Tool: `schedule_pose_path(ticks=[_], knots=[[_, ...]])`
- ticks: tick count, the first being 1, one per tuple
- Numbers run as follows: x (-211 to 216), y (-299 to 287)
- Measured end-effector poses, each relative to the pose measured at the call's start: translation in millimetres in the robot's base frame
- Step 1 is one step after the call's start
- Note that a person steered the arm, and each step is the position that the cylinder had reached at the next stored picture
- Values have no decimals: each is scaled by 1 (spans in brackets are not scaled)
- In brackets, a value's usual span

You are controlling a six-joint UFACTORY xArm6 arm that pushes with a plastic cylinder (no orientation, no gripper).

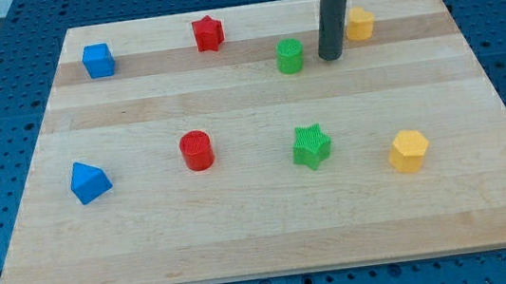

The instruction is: Slide the green circle closer to the red star

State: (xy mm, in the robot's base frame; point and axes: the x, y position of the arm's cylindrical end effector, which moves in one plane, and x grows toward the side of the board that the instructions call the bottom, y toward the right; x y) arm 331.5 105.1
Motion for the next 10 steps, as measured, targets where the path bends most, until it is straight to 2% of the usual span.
schedule_pose_path(ticks=[2, 10], knots=[[1, -14], [0, -207]])
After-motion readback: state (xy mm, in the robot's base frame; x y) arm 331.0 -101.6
